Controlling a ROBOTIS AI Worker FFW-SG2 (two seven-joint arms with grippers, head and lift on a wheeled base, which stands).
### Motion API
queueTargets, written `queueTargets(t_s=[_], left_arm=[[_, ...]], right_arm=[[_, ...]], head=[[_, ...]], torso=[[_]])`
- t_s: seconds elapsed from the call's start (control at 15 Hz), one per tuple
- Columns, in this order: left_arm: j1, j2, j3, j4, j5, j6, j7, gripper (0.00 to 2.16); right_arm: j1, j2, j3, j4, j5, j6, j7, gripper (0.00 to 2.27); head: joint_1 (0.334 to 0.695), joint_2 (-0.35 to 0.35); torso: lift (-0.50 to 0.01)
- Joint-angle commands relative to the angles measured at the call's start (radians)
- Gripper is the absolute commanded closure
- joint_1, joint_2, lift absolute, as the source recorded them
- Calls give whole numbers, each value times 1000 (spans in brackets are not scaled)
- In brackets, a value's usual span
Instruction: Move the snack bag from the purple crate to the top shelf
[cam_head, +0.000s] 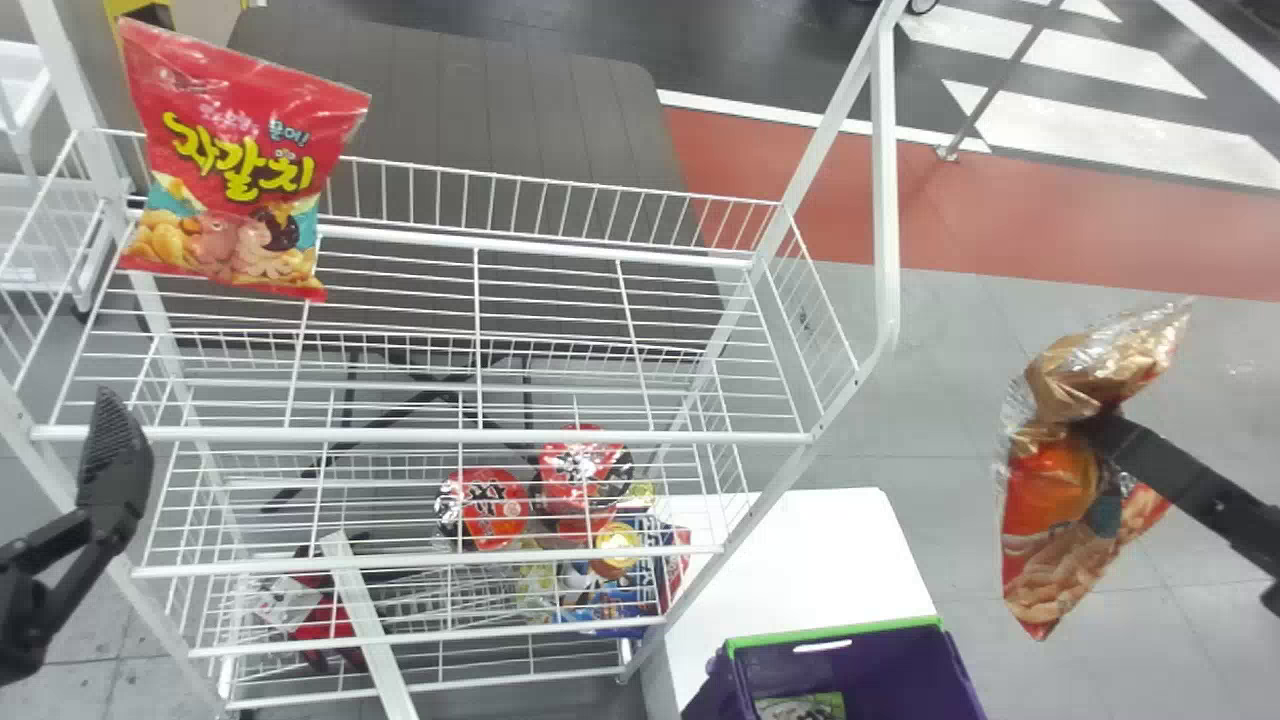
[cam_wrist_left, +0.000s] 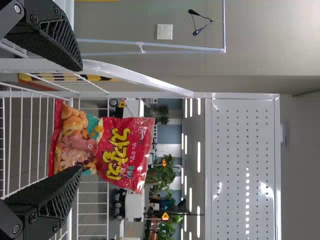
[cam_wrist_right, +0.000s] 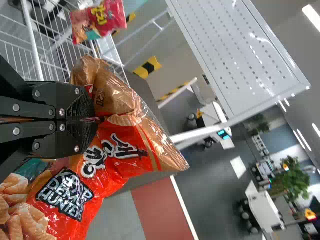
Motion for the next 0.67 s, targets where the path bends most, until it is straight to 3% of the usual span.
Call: queueTargets(t_s=[0.0,0.33,0.47,0.6], left_arm=[[-1,-1,-2,1,0,0,0,124],[-1,1,-2,3,0,0,0,124],[-1,3,-3,0,0,0,0,124],[0,6,-3,0,0,0,0,124]], right_arm=[[4,1,117,35,62,11,8,1963],[5,1,372,142,123,11,-32,1963],[10,1,487,168,129,0,-96,1963],[13,1,598,187,155,-187,-162,1963]], head=[[695,-267],[695,-184],[695,-130],[695,-94]], torso=[[0],[0],[0],[0]])
